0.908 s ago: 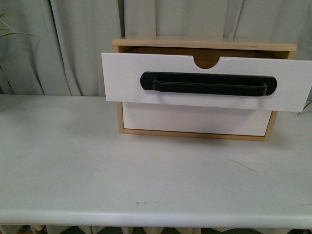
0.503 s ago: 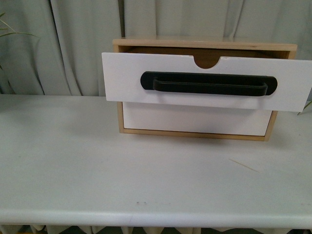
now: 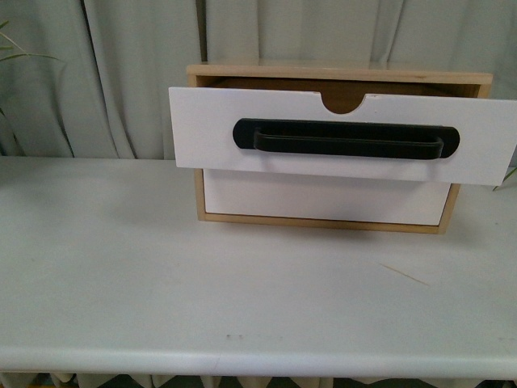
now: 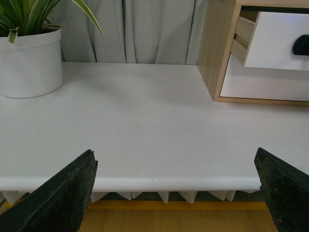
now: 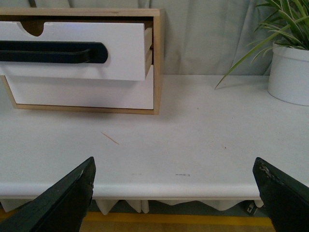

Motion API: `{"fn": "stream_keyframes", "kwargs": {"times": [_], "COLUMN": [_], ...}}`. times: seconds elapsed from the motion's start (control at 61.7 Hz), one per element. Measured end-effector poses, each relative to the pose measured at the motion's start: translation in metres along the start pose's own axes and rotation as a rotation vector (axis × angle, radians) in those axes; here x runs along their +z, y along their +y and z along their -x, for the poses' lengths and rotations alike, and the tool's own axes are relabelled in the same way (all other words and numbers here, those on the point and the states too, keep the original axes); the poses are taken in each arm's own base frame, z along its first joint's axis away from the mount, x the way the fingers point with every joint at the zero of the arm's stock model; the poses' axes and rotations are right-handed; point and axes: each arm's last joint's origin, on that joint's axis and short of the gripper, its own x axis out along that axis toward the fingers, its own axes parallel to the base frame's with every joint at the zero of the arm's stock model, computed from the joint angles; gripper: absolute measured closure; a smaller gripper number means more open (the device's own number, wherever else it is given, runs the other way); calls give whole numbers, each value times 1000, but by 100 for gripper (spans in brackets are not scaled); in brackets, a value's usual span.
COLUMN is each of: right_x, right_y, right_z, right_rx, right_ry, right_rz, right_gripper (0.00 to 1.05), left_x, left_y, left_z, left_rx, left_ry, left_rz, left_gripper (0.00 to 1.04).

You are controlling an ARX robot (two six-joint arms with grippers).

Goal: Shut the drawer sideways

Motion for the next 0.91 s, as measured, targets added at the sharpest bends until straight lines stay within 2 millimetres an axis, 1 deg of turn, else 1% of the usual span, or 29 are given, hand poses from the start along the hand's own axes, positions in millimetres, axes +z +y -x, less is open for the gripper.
{"fn": "stream_keyframes", "kwargs": {"times": [0.178,0.259,0.373,0.454,0.649,0.746,0.876,0.908], "right_x": [-1,-4,1,10,22,34,39,40], "right_y": [0,-1,-2,-4,-9,-13,-15,-15], "right_z": [0,-1,-4,-7,-18,-34,-52,-58], "right_rx": [-17,-83,-75,-54,-22,-1,28,37], "right_ry": [12,59,78,79,83,80,106,119], "right_rz": [-3,-5,8,25,70,118,188,215], "right_gripper": [9,9,9,9,9,9,9,9], "left_x": [0,1,0,0,16,27,34,36], "left_y": [0,-1,-7,-13,-25,-37,-46,-49], "left_z": [0,-2,-4,-7,-20,-33,-46,-52], "left_rx": [0,169,269,254,194,130,74,57], "left_ry": [0,-9,22,42,52,50,83,105], "left_rz": [0,0,-6,-11,13,29,69,96], "left_gripper": [6,6,6,6,6,6,6,6]}}
